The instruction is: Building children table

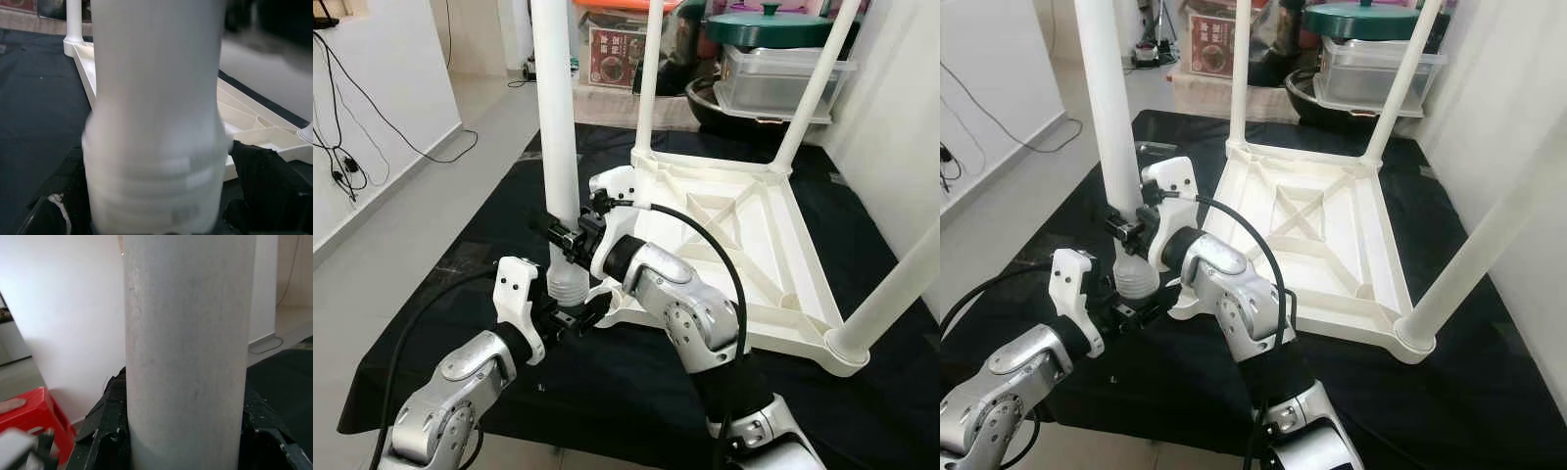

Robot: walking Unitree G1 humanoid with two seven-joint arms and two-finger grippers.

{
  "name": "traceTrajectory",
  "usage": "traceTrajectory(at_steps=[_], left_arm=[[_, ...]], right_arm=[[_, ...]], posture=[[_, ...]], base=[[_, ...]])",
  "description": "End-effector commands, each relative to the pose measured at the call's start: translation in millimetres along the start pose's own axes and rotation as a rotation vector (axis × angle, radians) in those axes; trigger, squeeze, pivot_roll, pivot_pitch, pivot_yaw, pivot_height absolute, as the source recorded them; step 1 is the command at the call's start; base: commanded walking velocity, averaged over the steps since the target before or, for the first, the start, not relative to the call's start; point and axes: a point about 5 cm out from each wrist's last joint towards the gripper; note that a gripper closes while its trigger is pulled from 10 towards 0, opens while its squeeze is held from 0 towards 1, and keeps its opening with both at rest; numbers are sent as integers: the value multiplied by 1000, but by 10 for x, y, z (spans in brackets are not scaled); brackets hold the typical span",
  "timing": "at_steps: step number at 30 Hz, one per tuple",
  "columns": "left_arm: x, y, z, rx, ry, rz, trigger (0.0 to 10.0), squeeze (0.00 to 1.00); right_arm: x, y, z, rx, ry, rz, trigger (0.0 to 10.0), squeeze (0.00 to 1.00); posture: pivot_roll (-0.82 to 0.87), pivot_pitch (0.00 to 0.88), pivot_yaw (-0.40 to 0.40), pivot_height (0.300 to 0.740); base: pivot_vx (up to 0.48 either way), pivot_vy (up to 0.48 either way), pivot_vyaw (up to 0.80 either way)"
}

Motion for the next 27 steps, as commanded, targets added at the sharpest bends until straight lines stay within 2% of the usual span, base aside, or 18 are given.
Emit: traceTrajectory(at_steps=[1, 9, 10, 12, 16, 23, 24, 27], left_arm=[[23, 58, -26, 1, 15, 45, 10000, 0], [30, 63, -20, -1, 11, 62, 10000, 0], [28, 49, -15, -1, 7, 59, 0, 0], [28, 49, -15, -1, 7, 59, 0, 0], [9, -107, -29, 9, 30, -11, 0, 0], [9, -136, -2, 9, 18, -23, 0, 0], [15, -134, -9, 13, 29, -22, 0, 0], [15, -134, -9, 13, 29, -22, 0, 0]], right_arm=[[33, -7, -152, 40, 43, 34, 10000, 0], [27, -32, -151, 37, 46, 28, 10000, 0], [28, -32, -150, 37, 46, 29, 10000, 0], [28, -32, -150, 37, 46, 29, 10000, 0], [47, -12, -124, 39, 34, 35, 10000, 0], [58, 14, -94, 40, 21, 42, 10000, 0], [57, 38, -79, 56, 19, 59, 10000, 667], [57, 38, -79, 56, 19, 59, 10000, 667]], posture=[[46, 0, -62, 740], [46, 0, -68, 740], [46, 0, -68, 740], [46, 0, -68, 740], [46, 0, -66, 740], [48, 0, -65, 740], [48, 0, -65, 740], [48, 0, -65, 740]], base=[[0, 0, 0], [0, 0, 0], [0, 0, 0], [0, 0, 0], [0, 0, 0], [0, 0, 0], [0, 0, 0], [0, 0, 0]])
Point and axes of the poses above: a point about 5 cm out from each wrist's last joint towards the gripper, its own x axis pointing out of the wrist towards the gripper, its own y axis along the axis of the wrist's last joint, z = x × y, and after that the axes turned 14 degrees about -x, right-handed
